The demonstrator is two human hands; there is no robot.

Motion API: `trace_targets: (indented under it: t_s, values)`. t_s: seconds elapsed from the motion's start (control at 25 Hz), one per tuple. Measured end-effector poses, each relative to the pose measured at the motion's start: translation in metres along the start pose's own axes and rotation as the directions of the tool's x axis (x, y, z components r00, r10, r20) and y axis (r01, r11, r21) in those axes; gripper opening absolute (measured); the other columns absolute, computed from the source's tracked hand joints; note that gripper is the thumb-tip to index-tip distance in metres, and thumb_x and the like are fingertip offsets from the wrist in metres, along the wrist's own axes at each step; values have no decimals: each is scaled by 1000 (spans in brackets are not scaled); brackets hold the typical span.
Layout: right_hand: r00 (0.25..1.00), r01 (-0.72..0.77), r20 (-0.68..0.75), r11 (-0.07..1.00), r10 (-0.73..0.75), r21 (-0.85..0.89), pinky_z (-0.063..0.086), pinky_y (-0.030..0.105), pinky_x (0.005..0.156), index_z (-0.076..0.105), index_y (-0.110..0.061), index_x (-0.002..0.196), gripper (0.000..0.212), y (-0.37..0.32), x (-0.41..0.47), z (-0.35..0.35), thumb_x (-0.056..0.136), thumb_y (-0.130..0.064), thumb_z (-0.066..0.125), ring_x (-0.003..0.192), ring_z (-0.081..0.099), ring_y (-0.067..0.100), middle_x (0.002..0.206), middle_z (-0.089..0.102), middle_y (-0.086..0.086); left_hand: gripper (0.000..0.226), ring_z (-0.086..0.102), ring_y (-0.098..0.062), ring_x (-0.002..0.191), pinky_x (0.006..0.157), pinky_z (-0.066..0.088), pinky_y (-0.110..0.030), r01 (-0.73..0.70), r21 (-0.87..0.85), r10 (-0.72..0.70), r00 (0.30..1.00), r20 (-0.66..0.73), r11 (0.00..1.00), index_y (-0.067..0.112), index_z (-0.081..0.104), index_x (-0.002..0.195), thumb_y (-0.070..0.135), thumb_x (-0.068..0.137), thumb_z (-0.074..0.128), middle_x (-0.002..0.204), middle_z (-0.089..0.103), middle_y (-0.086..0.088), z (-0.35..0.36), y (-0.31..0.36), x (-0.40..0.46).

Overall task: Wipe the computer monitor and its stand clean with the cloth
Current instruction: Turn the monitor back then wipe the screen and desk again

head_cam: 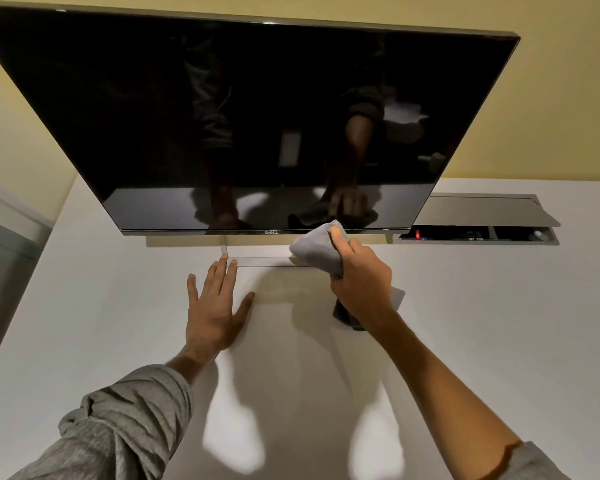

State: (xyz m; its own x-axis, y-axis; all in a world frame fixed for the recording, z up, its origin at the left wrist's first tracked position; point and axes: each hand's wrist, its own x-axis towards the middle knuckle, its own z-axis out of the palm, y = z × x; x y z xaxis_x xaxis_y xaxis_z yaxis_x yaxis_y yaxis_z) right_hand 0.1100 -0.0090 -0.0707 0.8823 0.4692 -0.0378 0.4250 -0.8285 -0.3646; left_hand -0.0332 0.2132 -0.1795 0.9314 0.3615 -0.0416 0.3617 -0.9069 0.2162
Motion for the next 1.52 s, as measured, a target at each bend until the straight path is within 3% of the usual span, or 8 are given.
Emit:
trace_targets:
  t_s: [0.32,0.56,0.68,0.8,1.0,1.2,1.32,1.52]
  values:
    - [985,-115,-154,970,82,-214,43,31,57,34,-22,145,70,107,-12,-41,83,-27,65,80,58,30,97,61,13,75,20,-22,149,119,7,-58,-16,-12,16,1000,-22,1000,16,23,155,64,98,12,164,16,-3,-1,2,-1]
    - [990,-112,-77,992,116,53,53,40,84,30,-31,148,67,65,-7,-20,88,-22,57,102,61,26,118,62,3,73,20,-23,149,119,8,-58,-24,-13,24,999,-37,1000,15,23,155,62,98,15,164,16,-4,-2,1,-2]
    - [987,-134,109,981,119,141,52,38,91,54,-20,130,37,22,6,0,93,-22,59,98,57,19,107,59,0,73,20,-23,149,118,7,-57,-20,-13,20,999,-38,1000,15,23,154,62,98,16,164,17,-4,-1,1,-2]
    - [1000,27,-2,971,-27,236,56,43,86,64,-11,119,33,-3,6,8,92,-28,61,90,63,24,102,67,9,75,20,-22,149,118,5,-57,-10,-21,9,999,-32,1000,16,22,154,64,98,12,164,16,-3,-3,2,-2]
    - [995,88,-6,945,-95,-314,55,38,65,33,-30,146,71,50,0,-26,82,-26,65,86,59,28,106,60,10,75,18,-21,150,119,4,-56,-3,-16,3,1000,-20,1000,18,21,155,65,97,11,164,14,-1,-3,1,-1]
    - [987,35,-124,882,-106,-470,50,36,48,41,-22,142,83,123,-7,-55,68,-19,78,71,55,32,90,58,14,73,23,-23,148,118,9,-57,-13,-16,12,1000,-28,1000,16,25,154,62,98,15,163,18,-3,-3,3,-1]
    - [986,26,-138,906,-93,-423,50,35,48,40,-21,142,80,129,-6,-49,72,-20,76,70,56,31,90,60,13,71,20,-22,149,118,8,-57,-20,-19,19,999,-29,1000,16,23,154,61,99,18,164,14,-2,-2,1,-2]
    - [999,9,-45,1000,-10,-10,56,43,72,28,-30,147,72,104,-4,-29,85,-23,64,91,62,28,110,64,6,72,23,-23,148,118,11,-58,-13,-27,12,999,-37,1000,15,25,154,61,99,17,163,19,-4,-4,3,-2]
